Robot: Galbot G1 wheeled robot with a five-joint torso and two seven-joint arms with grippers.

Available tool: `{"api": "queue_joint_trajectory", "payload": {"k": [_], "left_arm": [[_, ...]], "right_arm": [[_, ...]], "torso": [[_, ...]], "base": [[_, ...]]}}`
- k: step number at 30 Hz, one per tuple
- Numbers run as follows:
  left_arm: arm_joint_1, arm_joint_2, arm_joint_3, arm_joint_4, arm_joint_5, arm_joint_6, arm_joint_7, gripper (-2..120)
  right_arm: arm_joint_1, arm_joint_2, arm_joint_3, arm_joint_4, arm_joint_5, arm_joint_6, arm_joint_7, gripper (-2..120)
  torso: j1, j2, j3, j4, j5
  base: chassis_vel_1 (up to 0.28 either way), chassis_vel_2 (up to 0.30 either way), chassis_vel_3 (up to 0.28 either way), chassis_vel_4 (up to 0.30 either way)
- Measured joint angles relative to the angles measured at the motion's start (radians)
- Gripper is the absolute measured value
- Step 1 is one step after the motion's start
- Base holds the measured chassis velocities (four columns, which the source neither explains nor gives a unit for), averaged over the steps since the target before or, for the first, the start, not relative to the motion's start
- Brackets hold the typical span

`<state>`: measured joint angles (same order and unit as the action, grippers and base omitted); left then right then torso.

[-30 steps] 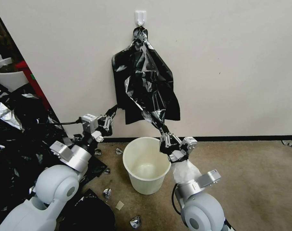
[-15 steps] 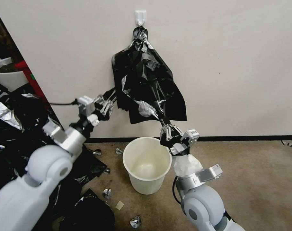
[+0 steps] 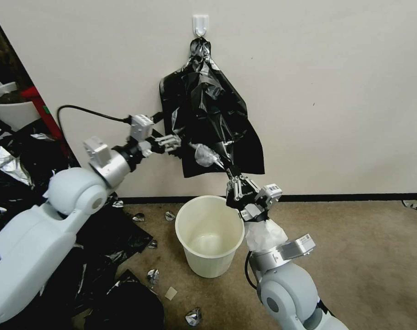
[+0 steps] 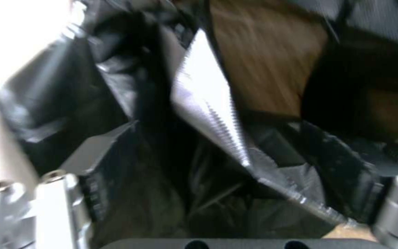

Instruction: Place a trash bag onto the trash bin.

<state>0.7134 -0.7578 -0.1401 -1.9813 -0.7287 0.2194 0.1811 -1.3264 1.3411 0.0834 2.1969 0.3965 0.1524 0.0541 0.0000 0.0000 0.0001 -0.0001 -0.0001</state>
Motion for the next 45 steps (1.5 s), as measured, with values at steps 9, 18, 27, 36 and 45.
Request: {"api": "queue_joint_trajectory", "payload": {"k": [9,18,27,36,45], "left_arm": [[-0.021,-0.02,0.026,0.012,-0.02,0.021,0.005,65],[0.025,-0.018,-0.021,-0.007,-0.028,0.025,0.003,32],[0.106,-0.034,-0.078,-0.056,-0.025,-0.013,-0.078,0],[0.277,-0.065,-0.16,-0.136,-0.017,-0.058,-0.112,0],[0.517,-0.111,-0.255,-0.235,0.084,-0.093,-0.112,0]], "right_arm": [[0.0,0.008,0.004,-0.006,-0.015,-0.001,0.0,0],[0.009,0.008,0.006,-0.014,-0.015,-0.001,0.0,0],[-0.017,-0.009,0.005,0.0,0.006,0.001,0.003,0],[-0.098,-0.033,-0.037,0.045,0.062,0.001,0.065,0],[-0.194,-0.061,-0.063,0.052,0.043,0.073,0.107,0]], "torso": [[0.0,0.0,0.0,0.0,0.0001],[0.0,0.0,0.0,0.0001,0.0001],[0.0,0.0,0.0,0.0,0.0001],[0.0,0.0,0.0,0.0,0.0001],[0.0,0.0,0.0,0.0001,0.0001]], "base": [[0.0,0.0,0.0,0.0],[0.0,0.0,0.0,0.0],[0.0,0.0,0.0,0.0],[0.0,0.0,0.0,0.0],[0.0,0.0,0.0,0.0]]}}
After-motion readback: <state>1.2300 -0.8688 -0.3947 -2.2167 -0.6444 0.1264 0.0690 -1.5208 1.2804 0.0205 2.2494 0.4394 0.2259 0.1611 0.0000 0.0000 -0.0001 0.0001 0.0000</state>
